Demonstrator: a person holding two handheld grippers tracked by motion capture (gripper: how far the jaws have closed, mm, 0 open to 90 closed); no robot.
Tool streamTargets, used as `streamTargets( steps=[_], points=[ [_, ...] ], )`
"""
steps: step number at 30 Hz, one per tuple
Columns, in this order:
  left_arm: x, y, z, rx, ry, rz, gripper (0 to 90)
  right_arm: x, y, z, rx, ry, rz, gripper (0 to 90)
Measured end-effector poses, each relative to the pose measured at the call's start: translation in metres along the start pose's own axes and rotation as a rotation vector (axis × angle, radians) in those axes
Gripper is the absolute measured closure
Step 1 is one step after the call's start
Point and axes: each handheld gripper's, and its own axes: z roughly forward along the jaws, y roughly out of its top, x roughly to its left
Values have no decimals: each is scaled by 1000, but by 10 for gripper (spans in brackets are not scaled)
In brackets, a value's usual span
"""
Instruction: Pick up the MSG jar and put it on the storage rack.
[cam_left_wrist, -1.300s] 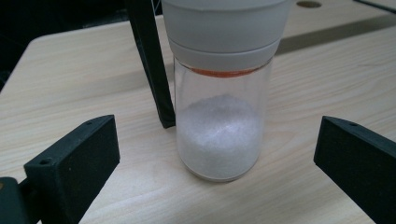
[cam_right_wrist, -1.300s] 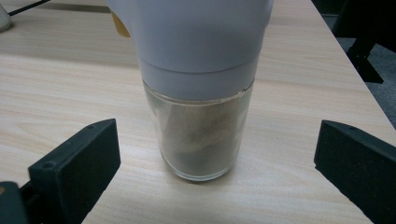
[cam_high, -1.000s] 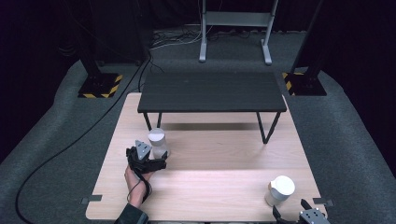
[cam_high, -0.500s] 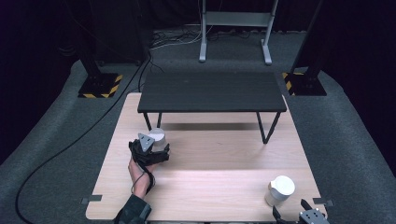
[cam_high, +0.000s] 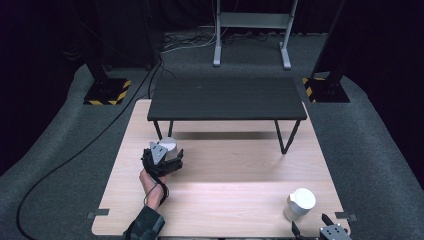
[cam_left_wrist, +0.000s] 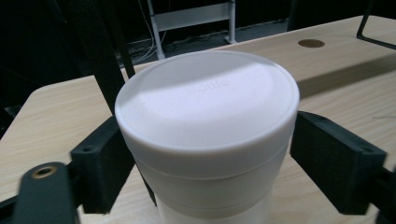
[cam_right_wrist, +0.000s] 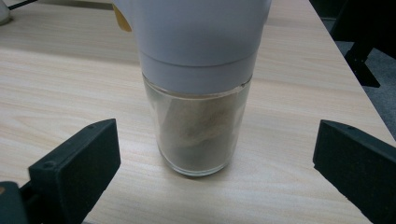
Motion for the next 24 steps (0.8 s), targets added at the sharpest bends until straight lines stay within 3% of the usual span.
streamTargets(
  steps=[8,17,24],
  points=[
    [-2,-12,-2,-67,27,-37,334,2,1,0,1,-6,-7,0],
    [3,-28,-1,-128,9,-34,339,3,0,1,3,-5,-15,0],
    [4,-27,-1,-127,3,-34,341,3,0,1,1,-11,-15,0]
  ],
)
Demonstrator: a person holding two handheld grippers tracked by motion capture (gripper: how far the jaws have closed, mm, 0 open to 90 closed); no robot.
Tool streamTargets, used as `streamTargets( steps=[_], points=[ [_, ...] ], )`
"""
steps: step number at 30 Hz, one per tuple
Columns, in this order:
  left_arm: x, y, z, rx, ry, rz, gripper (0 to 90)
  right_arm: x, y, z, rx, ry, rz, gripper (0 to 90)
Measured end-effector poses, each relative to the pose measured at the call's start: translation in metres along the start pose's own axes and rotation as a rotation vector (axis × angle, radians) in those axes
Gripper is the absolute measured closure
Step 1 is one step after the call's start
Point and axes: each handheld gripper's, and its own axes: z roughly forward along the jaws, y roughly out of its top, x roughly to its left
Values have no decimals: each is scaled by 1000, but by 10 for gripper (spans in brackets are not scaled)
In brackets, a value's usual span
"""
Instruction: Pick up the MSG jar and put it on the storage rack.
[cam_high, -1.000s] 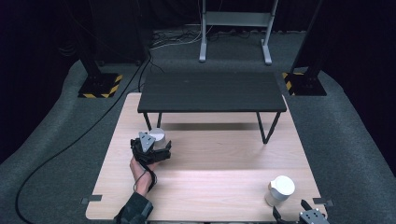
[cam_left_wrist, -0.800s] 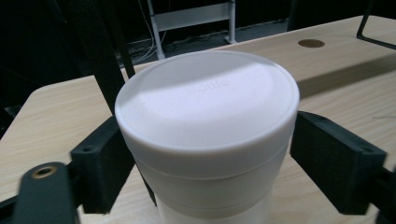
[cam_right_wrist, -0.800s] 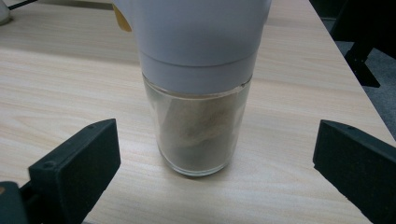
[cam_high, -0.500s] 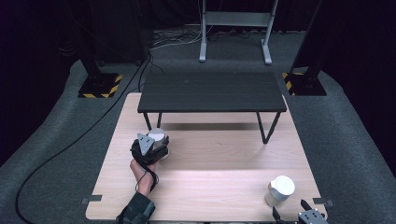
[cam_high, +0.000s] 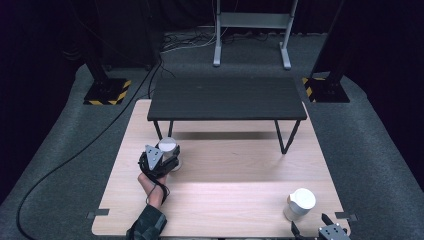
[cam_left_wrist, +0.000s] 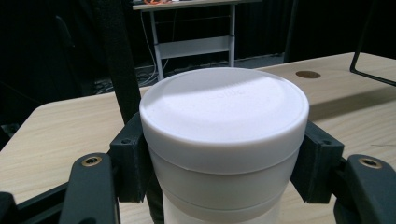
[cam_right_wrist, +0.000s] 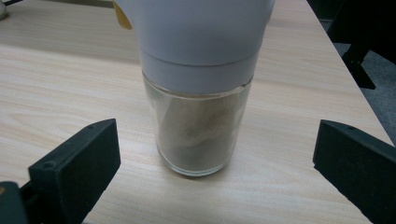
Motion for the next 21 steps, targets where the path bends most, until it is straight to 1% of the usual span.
streamTargets(
  steps=[8,10,13,21],
  points=[
    [2,5,-1,15,-12,-2,341,0,0,-1,-3,-8,-2,0],
    [2,6,-2,17,-17,8,341,0,0,-1,-4,-10,-2,0],
    [3,9,-3,19,-26,13,341,-1,-1,0,0,-12,3,0],
    [4,15,-9,4,-37,21,341,-2,-2,-1,-2,-13,3,0]
  ],
)
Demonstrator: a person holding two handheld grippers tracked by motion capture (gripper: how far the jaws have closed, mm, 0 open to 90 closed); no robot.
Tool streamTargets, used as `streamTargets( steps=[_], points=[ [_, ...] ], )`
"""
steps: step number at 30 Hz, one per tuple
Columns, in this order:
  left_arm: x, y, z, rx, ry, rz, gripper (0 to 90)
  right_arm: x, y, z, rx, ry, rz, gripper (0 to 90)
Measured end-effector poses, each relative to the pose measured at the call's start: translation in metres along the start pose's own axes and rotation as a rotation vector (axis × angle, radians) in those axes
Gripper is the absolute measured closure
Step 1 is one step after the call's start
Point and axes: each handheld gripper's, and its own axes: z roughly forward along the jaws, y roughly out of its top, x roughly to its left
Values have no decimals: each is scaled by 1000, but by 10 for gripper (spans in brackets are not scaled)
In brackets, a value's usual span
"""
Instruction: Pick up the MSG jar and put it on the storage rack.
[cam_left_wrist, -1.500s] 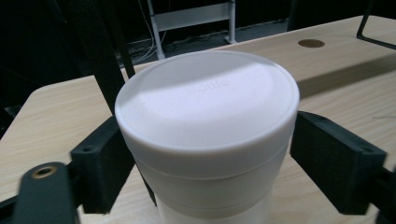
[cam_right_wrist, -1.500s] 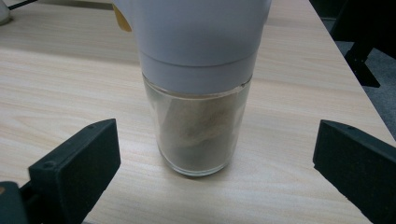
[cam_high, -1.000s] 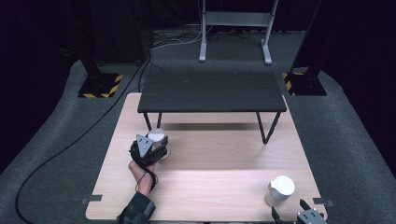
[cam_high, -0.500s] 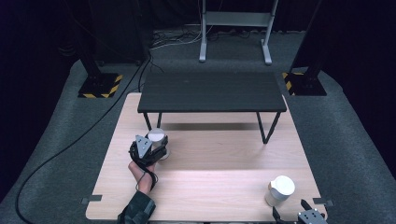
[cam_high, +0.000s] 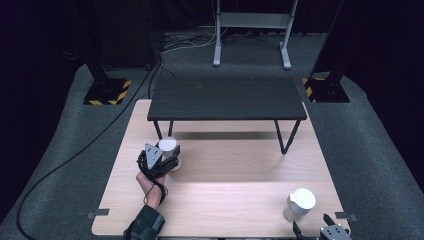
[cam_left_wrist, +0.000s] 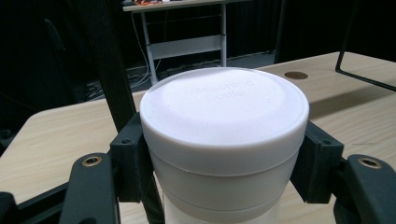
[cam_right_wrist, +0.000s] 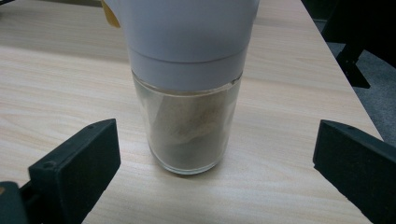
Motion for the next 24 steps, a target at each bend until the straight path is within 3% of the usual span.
streamTargets(
  steps=[13,24],
  points=[
    [4,13,-4,-2,-21,-14,341,0,0,1,4,5,-1,0],
    [3,27,-6,-13,-48,-2,341,0,0,1,6,7,-4,0]
  ],
)
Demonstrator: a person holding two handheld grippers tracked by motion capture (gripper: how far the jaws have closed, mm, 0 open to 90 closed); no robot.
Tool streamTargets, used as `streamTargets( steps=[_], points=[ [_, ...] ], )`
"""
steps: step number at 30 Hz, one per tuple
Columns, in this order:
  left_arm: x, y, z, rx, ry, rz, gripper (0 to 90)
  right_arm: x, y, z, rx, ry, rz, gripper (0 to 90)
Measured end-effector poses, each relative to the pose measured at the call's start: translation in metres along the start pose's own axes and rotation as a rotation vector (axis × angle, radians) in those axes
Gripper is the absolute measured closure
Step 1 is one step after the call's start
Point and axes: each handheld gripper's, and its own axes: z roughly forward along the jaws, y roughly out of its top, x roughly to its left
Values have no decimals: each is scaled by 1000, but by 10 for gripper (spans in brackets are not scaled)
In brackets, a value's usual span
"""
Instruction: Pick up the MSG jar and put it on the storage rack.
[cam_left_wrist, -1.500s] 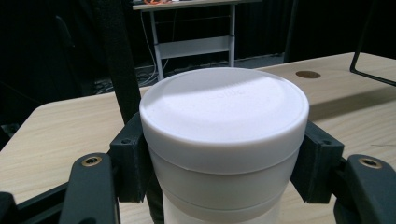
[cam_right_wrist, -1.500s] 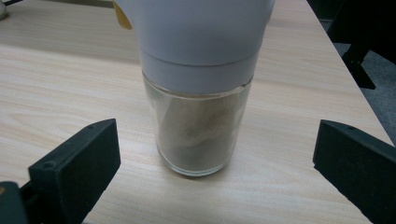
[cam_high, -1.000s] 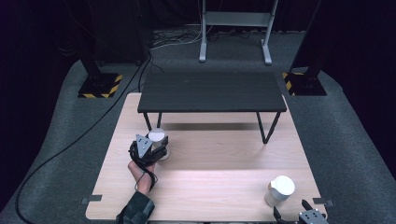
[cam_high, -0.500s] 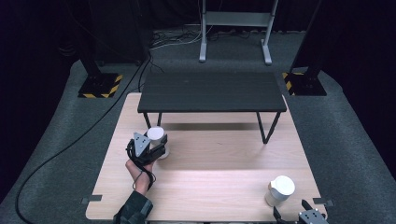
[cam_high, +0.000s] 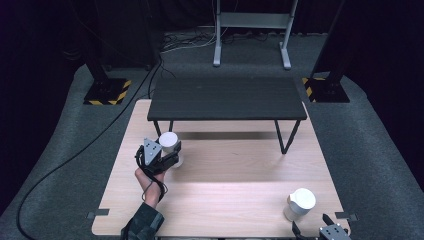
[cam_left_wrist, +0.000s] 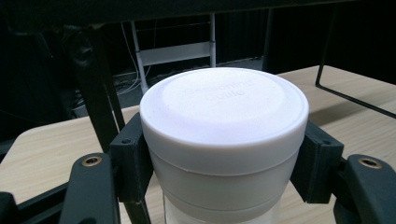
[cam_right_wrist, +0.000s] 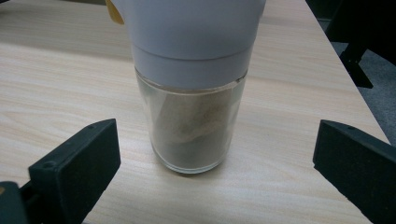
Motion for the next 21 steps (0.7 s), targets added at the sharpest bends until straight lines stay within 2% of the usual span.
streamTargets(
  steps=[12,21],
  points=[
    [-2,15,-1,8,-22,32,341,0,0,0,-1,2,0,0],
    [1,23,-3,2,-45,24,341,0,0,-1,-3,-2,0,0]
  ],
)
